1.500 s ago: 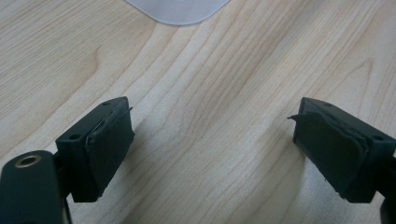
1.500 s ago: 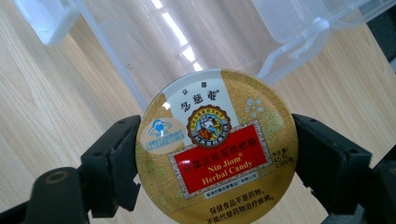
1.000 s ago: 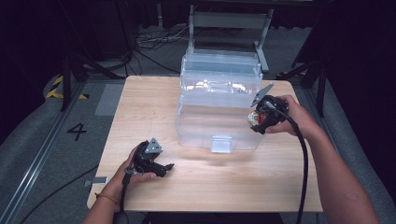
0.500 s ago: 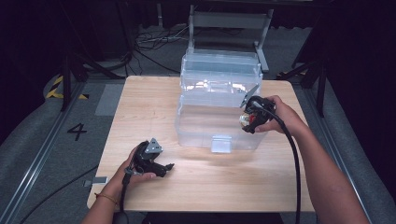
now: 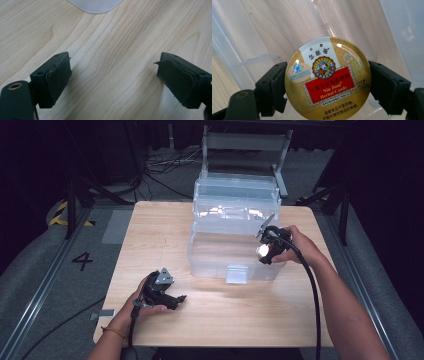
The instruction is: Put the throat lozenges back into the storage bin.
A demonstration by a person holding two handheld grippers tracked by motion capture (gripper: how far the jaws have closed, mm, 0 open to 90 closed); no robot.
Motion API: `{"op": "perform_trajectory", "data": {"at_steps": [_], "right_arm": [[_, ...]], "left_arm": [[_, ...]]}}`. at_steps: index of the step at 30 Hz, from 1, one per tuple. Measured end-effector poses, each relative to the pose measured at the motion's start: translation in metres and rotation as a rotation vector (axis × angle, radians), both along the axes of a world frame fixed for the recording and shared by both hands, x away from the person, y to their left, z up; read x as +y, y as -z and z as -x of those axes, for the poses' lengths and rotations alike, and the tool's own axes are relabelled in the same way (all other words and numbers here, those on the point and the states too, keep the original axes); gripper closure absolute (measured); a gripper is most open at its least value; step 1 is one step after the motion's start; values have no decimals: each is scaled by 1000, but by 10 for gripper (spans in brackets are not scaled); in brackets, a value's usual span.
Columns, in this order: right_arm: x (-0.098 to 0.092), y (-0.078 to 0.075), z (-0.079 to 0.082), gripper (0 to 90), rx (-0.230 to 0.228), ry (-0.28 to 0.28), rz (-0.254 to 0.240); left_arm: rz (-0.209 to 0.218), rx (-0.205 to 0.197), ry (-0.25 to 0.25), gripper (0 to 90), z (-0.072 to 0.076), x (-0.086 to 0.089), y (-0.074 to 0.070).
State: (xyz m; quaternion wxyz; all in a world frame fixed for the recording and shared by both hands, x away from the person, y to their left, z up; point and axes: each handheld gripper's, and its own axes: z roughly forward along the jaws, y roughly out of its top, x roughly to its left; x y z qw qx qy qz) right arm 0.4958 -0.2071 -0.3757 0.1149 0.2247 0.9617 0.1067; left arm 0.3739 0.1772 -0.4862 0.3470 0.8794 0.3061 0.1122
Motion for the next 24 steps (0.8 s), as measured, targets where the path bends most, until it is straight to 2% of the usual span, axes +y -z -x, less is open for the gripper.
{"op": "perform_trajectory", "data": {"at_steps": [8, 13, 16, 18, 24], "right_arm": [[-7, 7, -1, 207, -4, -13, 8], [-12, 12, -1, 207, -3, -26, 42], [-14, 11, -1, 207, 1, -25, 26], [-14, 11, -1, 206, -8, -33, 28], [-12, 14, -2, 206, 5, -25, 32]], "left_arm": [[-1, 1, 0, 124, 0, 0, 0], [0, 2, 0, 124, 0, 0, 0], [0, 2, 0, 124, 0, 0, 0], [1, 1, 2, 124, 0, 0, 0], [0, 0, 1, 124, 0, 0, 0]]}}
